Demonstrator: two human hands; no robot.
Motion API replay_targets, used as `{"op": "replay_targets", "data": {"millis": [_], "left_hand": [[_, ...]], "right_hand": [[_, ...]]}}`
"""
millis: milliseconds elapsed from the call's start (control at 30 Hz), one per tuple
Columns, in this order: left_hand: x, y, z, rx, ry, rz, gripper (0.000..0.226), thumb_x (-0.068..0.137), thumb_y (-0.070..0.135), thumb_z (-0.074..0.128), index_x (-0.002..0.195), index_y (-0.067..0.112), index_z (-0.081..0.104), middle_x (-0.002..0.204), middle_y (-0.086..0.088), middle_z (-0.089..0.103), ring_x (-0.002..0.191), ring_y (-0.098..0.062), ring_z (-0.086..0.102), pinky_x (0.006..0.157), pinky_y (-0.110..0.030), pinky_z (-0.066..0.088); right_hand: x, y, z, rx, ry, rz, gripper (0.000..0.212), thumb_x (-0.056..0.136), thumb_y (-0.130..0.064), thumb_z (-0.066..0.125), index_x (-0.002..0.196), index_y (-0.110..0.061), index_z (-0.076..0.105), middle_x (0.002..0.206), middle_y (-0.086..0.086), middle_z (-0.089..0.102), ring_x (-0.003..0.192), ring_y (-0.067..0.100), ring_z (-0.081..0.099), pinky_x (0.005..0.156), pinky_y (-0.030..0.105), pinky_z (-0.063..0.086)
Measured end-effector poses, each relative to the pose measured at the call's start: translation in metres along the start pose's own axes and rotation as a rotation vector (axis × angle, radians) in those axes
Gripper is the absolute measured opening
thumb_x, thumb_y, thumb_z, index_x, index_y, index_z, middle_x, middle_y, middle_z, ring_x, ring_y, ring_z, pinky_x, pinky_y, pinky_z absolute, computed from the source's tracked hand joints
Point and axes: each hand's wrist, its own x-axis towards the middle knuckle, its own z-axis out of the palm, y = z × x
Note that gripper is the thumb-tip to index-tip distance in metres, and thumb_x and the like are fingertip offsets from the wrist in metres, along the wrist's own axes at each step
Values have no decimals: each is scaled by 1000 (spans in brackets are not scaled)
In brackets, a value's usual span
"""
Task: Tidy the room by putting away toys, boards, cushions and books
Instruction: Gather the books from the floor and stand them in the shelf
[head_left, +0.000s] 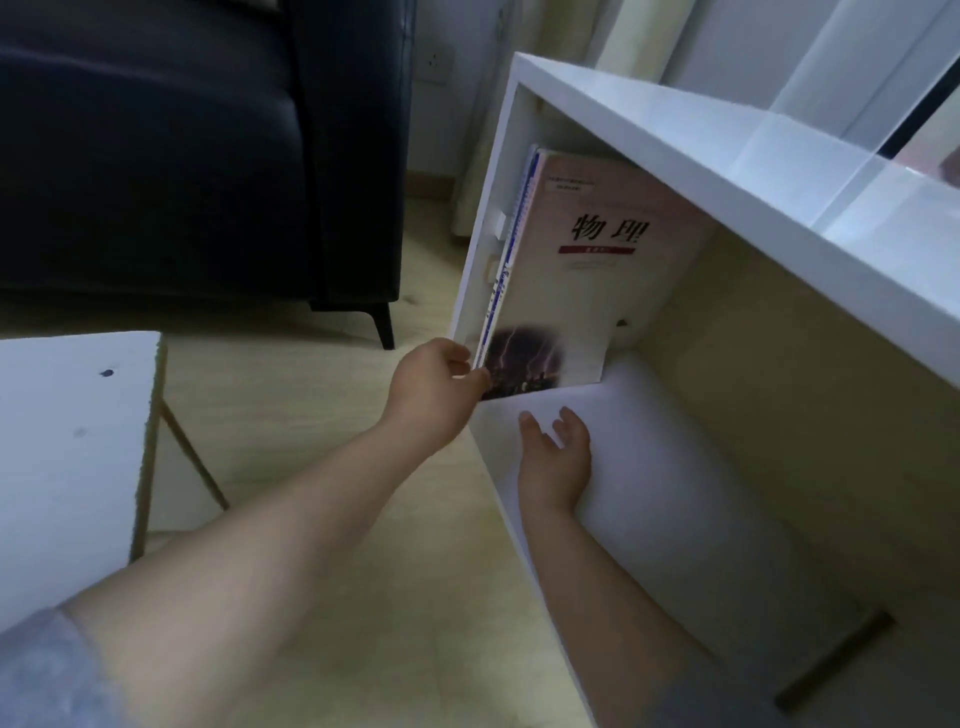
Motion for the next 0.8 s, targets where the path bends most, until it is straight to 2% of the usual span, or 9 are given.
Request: {"op": "replay_targets", "data": {"millis": [100,200,300,367,500,533,633,733,800], "left_hand": [[-32,3,-21,25,-3,-38,40,89,22,61,126,7,57,120,-6,63,104,-21,60,82,-25,45],[-75,0,-38,58,2,-27,36,90,19,61,123,7,59,118,-5,64,105,-19,61,88,-27,48],[-125,-8,-42,29,-41,-33,32,89,15,62,119,7,60,112,-6,66,101,-18,62,85,-22,45],[-160,-18,-45,-4,-96,-79,29,89,14,62,117,7,61,107,-4,65,99,-17,62,82,-20,44],[-227,-49,-58,2,-140,-97,25,89,18,61,113,12,63,105,1,66,99,-13,63,82,-18,47],[-239,-57,-62,11,-121,-101,23,89,19,62,111,13,64,104,3,66,97,-10,63,79,-15,47],[-279,-87,-79,43,-61,-145,20,88,19,62,107,12,65,100,5,66,94,-8,63,76,-9,44],[-304,-113,-94,82,-27,-206,24,88,21,62,110,11,65,108,1,68,97,-9,63,83,-16,45],[-313,-129,-101,98,17,-243,24,89,22,61,111,13,65,108,2,68,95,-8,63,84,-17,46]], "right_hand": [[-40,10,-10,39,35,72,43,88,-12,67,128,-9,52,131,9,54,115,25,57,95,32,48],[-85,17,-28,18,-68,110,36,87,-14,68,120,-16,54,126,9,57,110,24,60,99,44,48],[-129,13,-56,-70,-278,84,33,87,-17,68,117,-21,55,113,-4,58,101,12,60,98,40,50],[-156,11,-77,-163,-433,58,29,89,-17,66,114,-25,54,109,-12,58,99,4,60,96,32,49],[-198,30,-104,-377,-592,-83,26,90,-16,64,112,-27,58,113,-10,63,101,5,63,82,14,49],[-207,37,-106,-407,-630,-95,26,90,-15,64,113,-25,59,113,-9,64,101,5,63,84,17,51],[-235,60,-106,-469,-753,-59,26,88,-10,64,111,-20,59,111,-2,65,97,10,66,92,36,54],[-247,67,-101,-491,-841,-97,24,87,-14,69,107,-22,59,105,-7,64,90,6,65,87,30,54],[-251,71,-96,-483,-899,-136,24,86,-17,71,107,-22,60,106,-8,64,89,3,66,81,19,53]]}}
